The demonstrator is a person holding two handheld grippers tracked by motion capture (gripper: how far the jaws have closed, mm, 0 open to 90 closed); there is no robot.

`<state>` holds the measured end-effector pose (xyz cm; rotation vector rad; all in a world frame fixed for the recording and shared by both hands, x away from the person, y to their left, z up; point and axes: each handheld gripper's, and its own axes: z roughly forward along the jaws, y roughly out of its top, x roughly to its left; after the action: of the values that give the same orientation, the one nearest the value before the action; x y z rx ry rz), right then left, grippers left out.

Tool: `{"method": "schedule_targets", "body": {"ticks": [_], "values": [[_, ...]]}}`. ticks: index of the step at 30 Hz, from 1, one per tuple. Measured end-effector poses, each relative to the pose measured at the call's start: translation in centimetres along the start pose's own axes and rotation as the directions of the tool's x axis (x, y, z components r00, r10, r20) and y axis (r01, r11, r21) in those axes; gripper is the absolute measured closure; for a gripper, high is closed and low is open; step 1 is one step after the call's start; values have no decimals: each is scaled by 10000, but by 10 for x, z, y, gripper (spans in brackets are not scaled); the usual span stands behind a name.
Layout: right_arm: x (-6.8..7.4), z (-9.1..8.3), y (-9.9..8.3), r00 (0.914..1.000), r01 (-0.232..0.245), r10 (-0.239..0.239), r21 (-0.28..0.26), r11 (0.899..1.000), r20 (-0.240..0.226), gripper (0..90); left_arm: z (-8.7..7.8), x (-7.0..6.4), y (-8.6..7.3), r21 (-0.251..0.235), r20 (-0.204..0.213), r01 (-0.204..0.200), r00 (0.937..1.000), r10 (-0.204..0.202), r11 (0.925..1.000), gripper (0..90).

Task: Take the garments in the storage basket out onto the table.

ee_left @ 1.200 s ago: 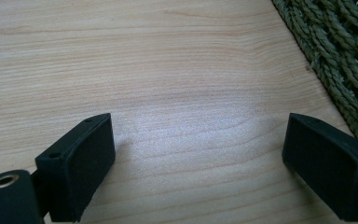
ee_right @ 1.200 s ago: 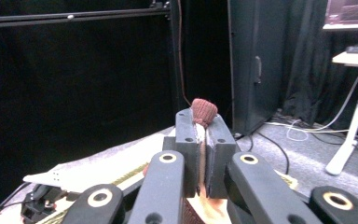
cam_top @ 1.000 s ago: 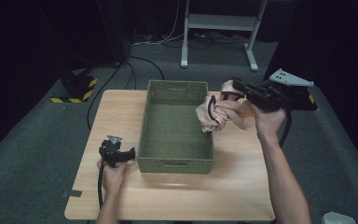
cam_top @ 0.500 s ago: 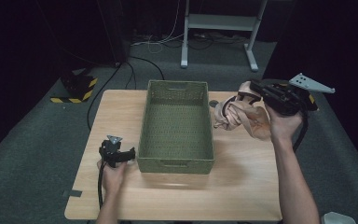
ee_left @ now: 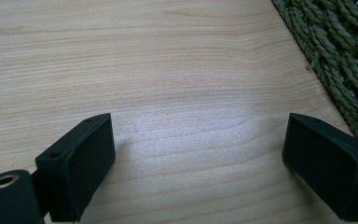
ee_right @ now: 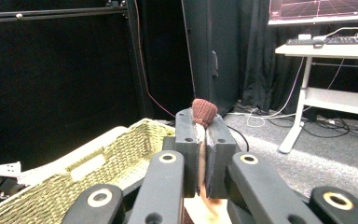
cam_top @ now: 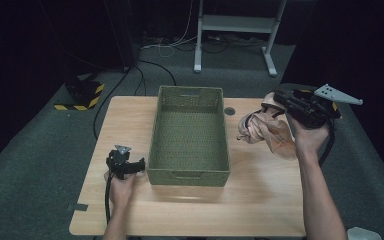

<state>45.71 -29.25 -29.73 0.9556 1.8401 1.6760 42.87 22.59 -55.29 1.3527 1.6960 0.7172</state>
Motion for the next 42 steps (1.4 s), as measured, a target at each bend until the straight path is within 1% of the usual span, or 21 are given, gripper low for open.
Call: {"method": "schedule_targets", "body": {"ticks": [6,16,20,33,42], "values": [[-2,2,-5,10000,-48,47,135,9999,56,860,0,0,0,-4,-1,4,10000,-4,10000,92],[-3,9,-12,9999,-52,48,435,9990,99,860,0,0,0,3,-3,-6,10000,6,10000,92],[-4,12,-16,9998,-162,154,581,9982,126,860,0,0,0,-2,-3,-1,10000,1,10000,92],[-8,24,-30,9992,-297,273,887,9956,274,860,0,0,0,2,-3,-2,10000,2,10000,92],[-11,33,-38,9983,-507,473,1094,9927,333,859,0,0,0,6,-2,-7,10000,7,10000,92]]}}
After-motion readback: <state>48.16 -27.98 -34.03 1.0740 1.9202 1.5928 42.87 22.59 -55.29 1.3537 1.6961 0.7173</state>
